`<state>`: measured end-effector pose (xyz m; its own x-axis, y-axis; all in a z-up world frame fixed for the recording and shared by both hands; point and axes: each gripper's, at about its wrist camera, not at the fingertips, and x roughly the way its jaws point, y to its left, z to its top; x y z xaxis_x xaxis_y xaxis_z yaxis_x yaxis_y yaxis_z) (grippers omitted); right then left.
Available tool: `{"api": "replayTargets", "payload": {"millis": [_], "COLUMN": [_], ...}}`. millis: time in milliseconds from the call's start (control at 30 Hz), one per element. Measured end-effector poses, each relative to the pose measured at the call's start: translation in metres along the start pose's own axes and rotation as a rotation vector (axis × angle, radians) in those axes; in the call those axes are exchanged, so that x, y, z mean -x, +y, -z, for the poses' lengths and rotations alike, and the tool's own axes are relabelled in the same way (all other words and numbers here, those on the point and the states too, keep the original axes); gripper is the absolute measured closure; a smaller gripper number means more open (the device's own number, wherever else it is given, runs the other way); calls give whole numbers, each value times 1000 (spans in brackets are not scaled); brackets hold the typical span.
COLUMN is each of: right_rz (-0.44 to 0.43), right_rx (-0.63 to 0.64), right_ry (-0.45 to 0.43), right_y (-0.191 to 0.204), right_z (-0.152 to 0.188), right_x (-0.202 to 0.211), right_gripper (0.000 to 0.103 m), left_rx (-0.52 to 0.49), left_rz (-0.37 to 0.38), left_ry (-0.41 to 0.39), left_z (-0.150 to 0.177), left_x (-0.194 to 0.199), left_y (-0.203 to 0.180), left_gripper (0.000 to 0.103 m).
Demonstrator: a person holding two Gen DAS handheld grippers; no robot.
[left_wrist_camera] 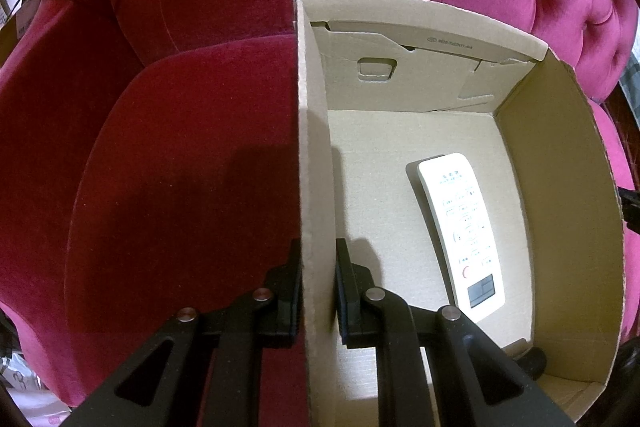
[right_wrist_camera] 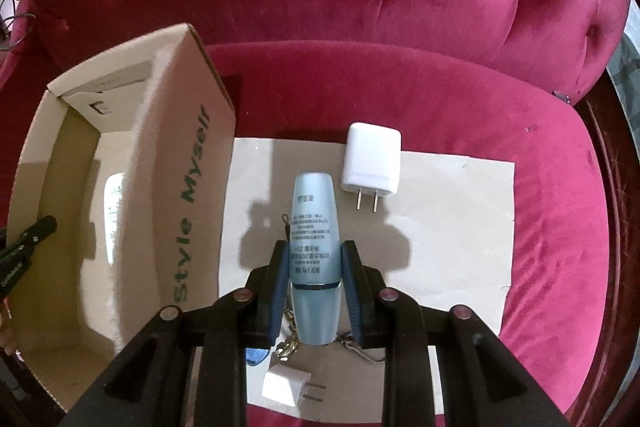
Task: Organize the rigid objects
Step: 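Lift the light-blue bottle and carry it with the right gripper into the box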
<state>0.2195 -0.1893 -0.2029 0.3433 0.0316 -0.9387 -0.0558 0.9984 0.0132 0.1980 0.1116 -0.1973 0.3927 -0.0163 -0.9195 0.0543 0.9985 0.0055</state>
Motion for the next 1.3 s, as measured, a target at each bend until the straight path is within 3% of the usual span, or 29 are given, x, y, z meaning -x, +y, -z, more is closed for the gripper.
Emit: {"api": "replayTargets", "payload": {"millis": [567, 867, 1300], "right_rz": [-8, -55, -138], "right_rx": [19, 46, 94], "right_ry": [-39, -64, -70], "right_y": [20, 46, 93], "right_z": [-10, -15, -13], "right_x": [61, 85, 88], "right_gripper": [76, 76, 76], "left_rx": [3, 3, 3], "left_rz": [4, 5, 4], "left_ry": [1, 2, 2], "left_z": [0, 0, 0], "left_x": [1, 1, 0], "left_y": [3, 2, 1], "left_gripper": [88, 88, 88]}}
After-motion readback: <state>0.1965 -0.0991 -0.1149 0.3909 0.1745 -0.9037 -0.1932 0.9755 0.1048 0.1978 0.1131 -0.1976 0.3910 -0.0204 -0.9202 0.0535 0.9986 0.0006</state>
